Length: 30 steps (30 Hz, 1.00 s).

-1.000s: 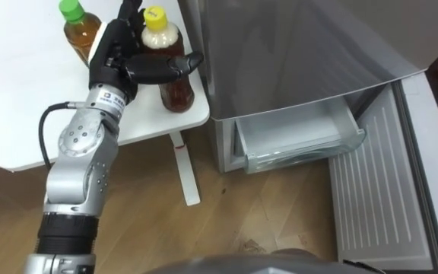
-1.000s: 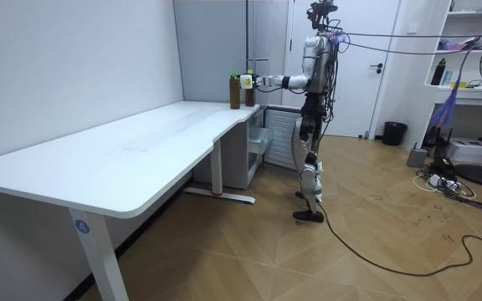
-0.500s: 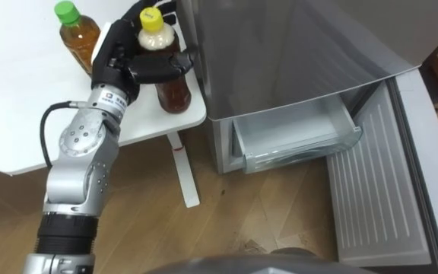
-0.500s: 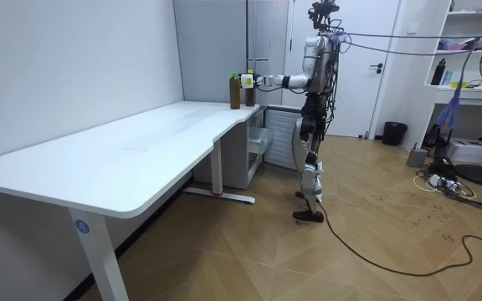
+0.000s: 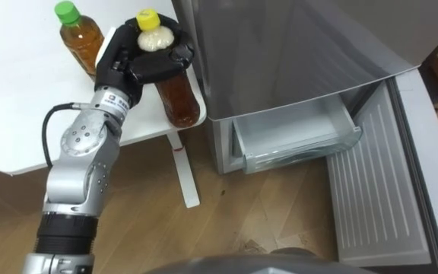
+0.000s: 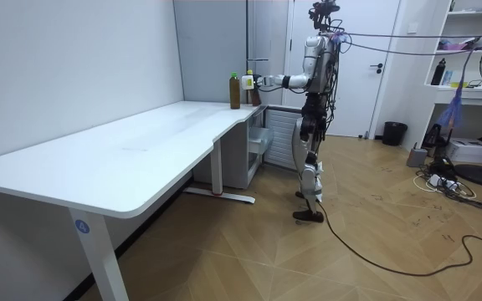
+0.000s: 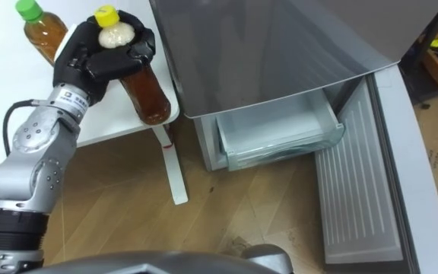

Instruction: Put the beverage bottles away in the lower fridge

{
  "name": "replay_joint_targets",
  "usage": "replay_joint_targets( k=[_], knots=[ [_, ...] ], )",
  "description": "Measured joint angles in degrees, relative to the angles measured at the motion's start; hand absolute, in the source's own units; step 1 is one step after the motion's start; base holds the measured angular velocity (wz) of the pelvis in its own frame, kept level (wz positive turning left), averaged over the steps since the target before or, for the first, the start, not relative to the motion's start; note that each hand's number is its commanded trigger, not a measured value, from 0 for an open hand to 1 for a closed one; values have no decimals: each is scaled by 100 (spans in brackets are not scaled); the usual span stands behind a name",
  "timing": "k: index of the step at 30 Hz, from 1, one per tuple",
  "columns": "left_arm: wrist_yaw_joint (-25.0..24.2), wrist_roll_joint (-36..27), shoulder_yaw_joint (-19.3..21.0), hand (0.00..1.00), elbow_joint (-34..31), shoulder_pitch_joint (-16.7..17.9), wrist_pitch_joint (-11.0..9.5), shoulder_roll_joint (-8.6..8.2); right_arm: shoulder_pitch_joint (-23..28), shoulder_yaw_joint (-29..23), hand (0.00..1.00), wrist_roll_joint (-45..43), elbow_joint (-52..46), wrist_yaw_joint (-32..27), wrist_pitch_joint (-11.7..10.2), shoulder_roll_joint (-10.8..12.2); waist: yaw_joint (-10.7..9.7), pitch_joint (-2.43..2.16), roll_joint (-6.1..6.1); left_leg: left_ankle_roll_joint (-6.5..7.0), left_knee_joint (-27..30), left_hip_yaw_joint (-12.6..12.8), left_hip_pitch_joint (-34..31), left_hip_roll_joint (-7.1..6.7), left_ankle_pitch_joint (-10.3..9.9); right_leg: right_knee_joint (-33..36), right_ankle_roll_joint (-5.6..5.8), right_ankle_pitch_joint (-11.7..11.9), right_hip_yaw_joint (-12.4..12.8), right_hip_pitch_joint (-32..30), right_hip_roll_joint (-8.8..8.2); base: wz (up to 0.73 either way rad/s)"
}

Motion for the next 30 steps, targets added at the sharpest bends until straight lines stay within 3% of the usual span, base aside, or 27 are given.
replay_joint_targets(
  k=[9, 13, 18, 21, 26, 30],
  knots=[
    [-6, -5, -16, 100, 0, 0, 26, -5, -28, 100, 0, -29, -9, 11, 80, 0, 17, 0, -2, 0, 4, -5, -9, 0, 0, 0, 0, 0, 3, 1, 0, 0],
    [0, -7, -15, 100, 0, 0, 31, -13, -29, 397, 0, -34, -9, 16, 105, 5, 94, 5, -15, 0, 3, -12, 8, 2, 0, 61, -3, -2, 14, 9, 0, -3],
    [6, 58, 5, 100, -2, 1, 31, -24, -3, 393, 0, -139, 1, 38, 116, 8, 174, 10, -40, 0, 3, -16, -5, 2, 0, 68, -3, -2, -15, 12, -7, 4],
    [12, 61, 16, 100, -2, 2, 34, -26, -4, 395, 0, -173, -22, 129, 117, 7, 298, -3, -72, 0, 6, -13, -9, 2, 0, 65, -4, -5, -21, -17, -9, 1],
    [223, 60, 57, 100, -78, 1, 49, -26, -24, 397, 0, -277, -54, 157, 180, 17, 473, -63, -132, 1, 6, -67, -80, 2, 1, 93, -4, -6, -71, -41, -12, 4],
    [387, 58, 53, 100, -90, 2, 66, -26, -110, 419, 0, -223, -74, 139, 166, 16, 539, -67, -121, 1, 17, -158, -72, 2, 1, 66, -6, -5, -179, 20, -20, 13]
  ],
)
